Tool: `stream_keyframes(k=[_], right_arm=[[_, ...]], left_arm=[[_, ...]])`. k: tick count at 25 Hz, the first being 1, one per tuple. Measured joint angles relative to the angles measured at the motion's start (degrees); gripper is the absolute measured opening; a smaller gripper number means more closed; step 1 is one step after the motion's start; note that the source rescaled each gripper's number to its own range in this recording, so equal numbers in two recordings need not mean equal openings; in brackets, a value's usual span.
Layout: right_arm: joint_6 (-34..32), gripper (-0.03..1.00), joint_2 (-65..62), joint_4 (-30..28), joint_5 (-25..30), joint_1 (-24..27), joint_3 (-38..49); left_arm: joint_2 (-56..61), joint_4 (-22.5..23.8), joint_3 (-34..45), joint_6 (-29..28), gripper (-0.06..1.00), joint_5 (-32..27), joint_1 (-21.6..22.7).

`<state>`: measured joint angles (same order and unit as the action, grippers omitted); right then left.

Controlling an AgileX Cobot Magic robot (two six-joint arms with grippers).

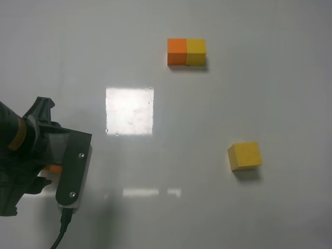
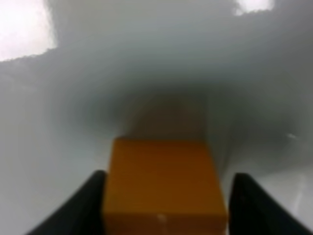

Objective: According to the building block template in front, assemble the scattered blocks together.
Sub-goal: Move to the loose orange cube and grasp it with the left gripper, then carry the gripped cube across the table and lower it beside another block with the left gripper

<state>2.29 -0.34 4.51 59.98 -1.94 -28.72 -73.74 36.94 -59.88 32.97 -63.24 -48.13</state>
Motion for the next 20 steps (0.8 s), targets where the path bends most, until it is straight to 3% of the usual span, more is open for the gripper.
stream_keyframes(k=[8, 14, 20], right_arm=[[0.0, 0.32, 0.0, 0.0, 0.0, 0.0, 0.0], [0.0, 0.32, 0.0, 0.0, 0.0, 0.0, 0.0], [0.0, 0.32, 0.0, 0.0, 0.0, 0.0, 0.0]], left_arm=[[-0.1, 0.9, -3.6, 0.0, 0.0, -4.2, 0.0], [-1.9, 0.9, -17.8, 2.8, 0.0, -6.6, -2.2], [-12.3, 1.6, -33.4, 4.0, 0.0, -6.7, -6.0]])
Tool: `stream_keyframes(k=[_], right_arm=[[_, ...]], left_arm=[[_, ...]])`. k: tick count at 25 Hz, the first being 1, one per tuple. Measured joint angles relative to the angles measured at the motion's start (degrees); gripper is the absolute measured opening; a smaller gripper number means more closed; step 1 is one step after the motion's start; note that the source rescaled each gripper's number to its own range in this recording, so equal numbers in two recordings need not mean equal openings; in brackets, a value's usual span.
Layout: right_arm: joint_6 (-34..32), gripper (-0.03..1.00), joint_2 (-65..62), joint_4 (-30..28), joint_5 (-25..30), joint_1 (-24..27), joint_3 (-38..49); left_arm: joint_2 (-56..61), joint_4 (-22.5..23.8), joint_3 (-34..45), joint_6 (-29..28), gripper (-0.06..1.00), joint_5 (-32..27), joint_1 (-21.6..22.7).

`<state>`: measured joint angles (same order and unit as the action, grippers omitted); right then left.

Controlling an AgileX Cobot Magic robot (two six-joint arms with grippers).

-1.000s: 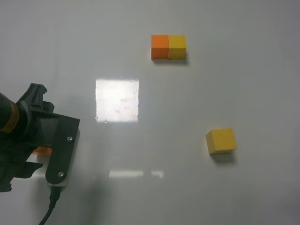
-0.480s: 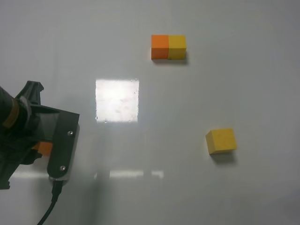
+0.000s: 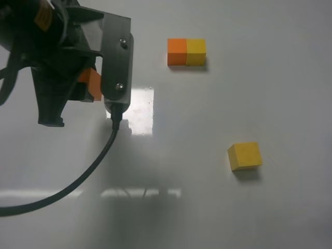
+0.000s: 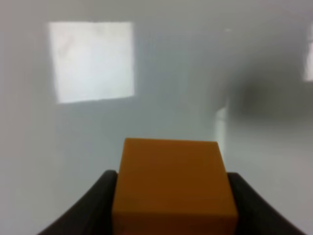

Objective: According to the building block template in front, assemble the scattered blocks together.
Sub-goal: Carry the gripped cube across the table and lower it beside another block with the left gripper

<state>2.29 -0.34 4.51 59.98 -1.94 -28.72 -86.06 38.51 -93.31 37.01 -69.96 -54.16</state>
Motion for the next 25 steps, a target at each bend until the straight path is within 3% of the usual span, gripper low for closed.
stream_keyframes(k=[10, 25], right_arm=[[0.0, 0.32, 0.0, 0.0, 0.0, 0.0, 0.0], [0.0, 0.32, 0.0, 0.0, 0.0, 0.0, 0.0]], left_arm=[[-16.5, -4.2, -14.7, 0.3, 0.0, 0.0, -1.9], [-20.2, -5.8, -15.7, -1.4, 0.0, 0.0, -2.2]])
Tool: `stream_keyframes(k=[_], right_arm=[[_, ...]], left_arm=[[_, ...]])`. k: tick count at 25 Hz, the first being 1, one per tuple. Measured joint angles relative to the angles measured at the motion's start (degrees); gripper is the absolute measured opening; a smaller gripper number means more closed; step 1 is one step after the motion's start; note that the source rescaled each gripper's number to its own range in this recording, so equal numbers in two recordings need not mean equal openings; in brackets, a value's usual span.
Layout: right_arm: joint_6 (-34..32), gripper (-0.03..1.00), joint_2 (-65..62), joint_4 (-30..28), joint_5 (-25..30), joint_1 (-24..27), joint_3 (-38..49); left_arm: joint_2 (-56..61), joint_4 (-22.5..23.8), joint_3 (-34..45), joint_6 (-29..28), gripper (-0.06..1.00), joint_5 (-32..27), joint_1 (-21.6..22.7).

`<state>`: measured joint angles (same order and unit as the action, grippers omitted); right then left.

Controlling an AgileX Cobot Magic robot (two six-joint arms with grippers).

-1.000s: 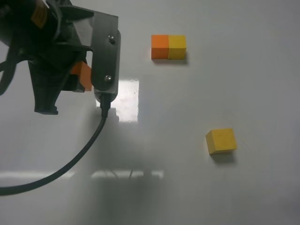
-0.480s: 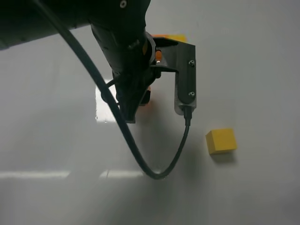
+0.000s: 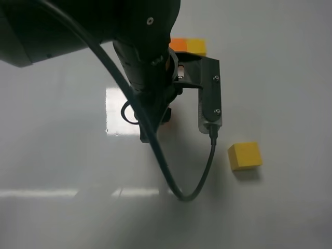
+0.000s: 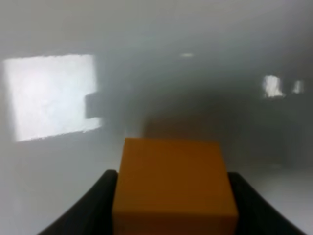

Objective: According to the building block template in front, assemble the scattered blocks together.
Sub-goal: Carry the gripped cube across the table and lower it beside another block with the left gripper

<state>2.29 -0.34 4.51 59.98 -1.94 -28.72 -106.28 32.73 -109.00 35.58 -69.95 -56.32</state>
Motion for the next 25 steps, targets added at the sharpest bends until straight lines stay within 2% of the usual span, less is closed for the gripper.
stream_keyframes(k=[13, 14, 15, 17, 19, 21, 25], right_arm=[[0.0, 0.32, 0.0, 0.0, 0.0, 0.0, 0.0], [0.0, 0.32, 0.0, 0.0, 0.0, 0.0, 0.0], [0.0, 0.32, 0.0, 0.0, 0.0, 0.0, 0.0], [0.0, 0.32, 0.0, 0.0, 0.0, 0.0, 0.0], [0.0, 0.32, 0.0, 0.0, 0.0, 0.0, 0.0], [0.0, 0.32, 0.0, 0.0, 0.0, 0.0, 0.0], [0.0, 0.32, 0.0, 0.0, 0.0, 0.0, 0.0]], left_arm=[[-0.4, -0.1, 0.0, -2.7, 0.0, 0.0, 0.2], [-0.4, -0.1, 0.0, -2.8, 0.04, 0.0, 0.2], [-0.4, -0.1, 0.0, -2.8, 0.13, 0.0, 0.2], [-0.6, -0.1, 0.0, -3.4, 0.44, 0.0, 0.3], [-0.7, 0.0, 0.0, -3.8, 0.58, 0.0, 0.4], [-0.8, 0.0, 0.0, -3.9, 0.64, 0.0, 0.5], [0.3, -0.5, -0.2, -4.2, 0.67, -0.1, 0.5]])
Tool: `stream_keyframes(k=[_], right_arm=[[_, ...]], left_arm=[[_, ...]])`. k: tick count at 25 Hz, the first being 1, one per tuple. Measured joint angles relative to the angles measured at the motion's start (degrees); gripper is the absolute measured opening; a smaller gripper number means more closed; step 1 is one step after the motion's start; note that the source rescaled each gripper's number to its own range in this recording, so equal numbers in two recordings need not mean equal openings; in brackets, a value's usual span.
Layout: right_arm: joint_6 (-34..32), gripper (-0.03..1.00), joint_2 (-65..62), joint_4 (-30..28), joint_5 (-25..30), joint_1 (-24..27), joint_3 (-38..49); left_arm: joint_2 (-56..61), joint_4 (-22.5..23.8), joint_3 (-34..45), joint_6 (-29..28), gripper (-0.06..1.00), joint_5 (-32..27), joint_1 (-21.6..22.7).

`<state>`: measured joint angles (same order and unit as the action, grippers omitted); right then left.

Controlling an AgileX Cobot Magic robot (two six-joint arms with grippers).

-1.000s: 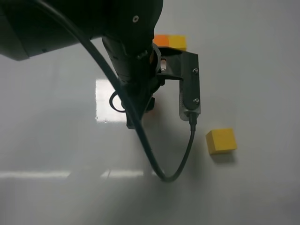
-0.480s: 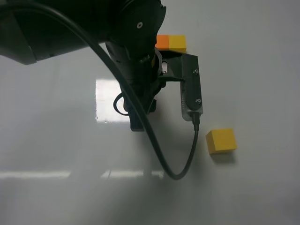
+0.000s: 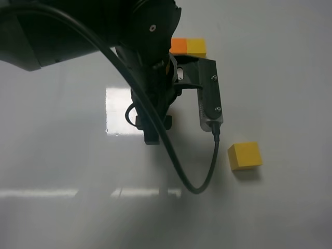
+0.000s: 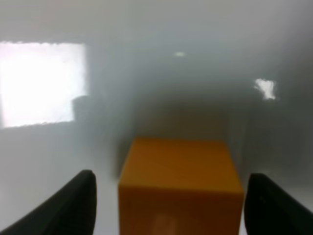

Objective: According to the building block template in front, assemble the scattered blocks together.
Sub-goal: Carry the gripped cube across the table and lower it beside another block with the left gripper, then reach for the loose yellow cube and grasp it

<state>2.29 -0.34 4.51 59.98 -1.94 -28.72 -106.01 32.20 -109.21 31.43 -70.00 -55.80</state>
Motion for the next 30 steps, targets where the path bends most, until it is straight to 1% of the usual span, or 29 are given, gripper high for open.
stream_keyframes(k=[6, 9, 12, 15, 17, 19, 21, 22, 23, 24, 25, 27, 29, 30], right_arm=[[0.0, 0.32, 0.0, 0.0, 0.0, 0.0, 0.0], [0.0, 0.32, 0.0, 0.0, 0.0, 0.0, 0.0], [0.0, 0.32, 0.0, 0.0, 0.0, 0.0, 0.0], [0.0, 0.32, 0.0, 0.0, 0.0, 0.0, 0.0], [0.0, 0.32, 0.0, 0.0, 0.0, 0.0, 0.0], [0.0, 0.32, 0.0, 0.0, 0.0, 0.0, 0.0], [0.0, 0.32, 0.0, 0.0, 0.0, 0.0, 0.0], [0.0, 0.32, 0.0, 0.0, 0.0, 0.0, 0.0], [0.0, 0.32, 0.0, 0.0, 0.0, 0.0, 0.0], [0.0, 0.32, 0.0, 0.0, 0.0, 0.0, 0.0], [0.0, 0.32, 0.0, 0.0, 0.0, 0.0, 0.0], [0.0, 0.32, 0.0, 0.0, 0.0, 0.0, 0.0], [0.0, 0.32, 0.0, 0.0, 0.0, 0.0, 0.0], [0.0, 0.32, 0.0, 0.0, 0.0, 0.0, 0.0]], left_arm=[[5.4, -1.9, -1.8, -0.2, 0.67, 0.1, -2.0], [8.0, -2.5, -2.0, -1.6, 0.67, 0.1, -2.0], [9.6, -1.8, -2.0, -6.5, 0.67, 0.0, -1.4], [10.6, -2.4, -2.0, -13.3, 0.67, 0.1, 2.0], [11.3, -2.5, -2.0, -18.4, 0.64, 0.1, 6.6], [12.3, -3.4, -2.0, -22.3, 0.56, 0.1, 12.0], [13.9, -6.0, -2.0, -25.1, 0.5, 1.3, 18.8], [14.8, -7.5, -2.0, -25.8, 0.49, 2.2, 21.8], [15.7, -9.9, -2.0, -26.3, 0.48, 3.1, 26.1], [16.3, -11.9, -2.0, -26.5, 0.47, 3.7, 29.3], [17.1, -14.5, -2.0, -26.6, 0.46, 4.4, 33.0], [18.5, -18.2, -1.0, -26.6, 0.46, 6.0, 39.6], [20.0, -19.6, 1.3, -26.6, 0.46, 6.5, 45.8], [20.6, -19.9, 2.6, -26.3, 0.46, 6.6, 48.2]])
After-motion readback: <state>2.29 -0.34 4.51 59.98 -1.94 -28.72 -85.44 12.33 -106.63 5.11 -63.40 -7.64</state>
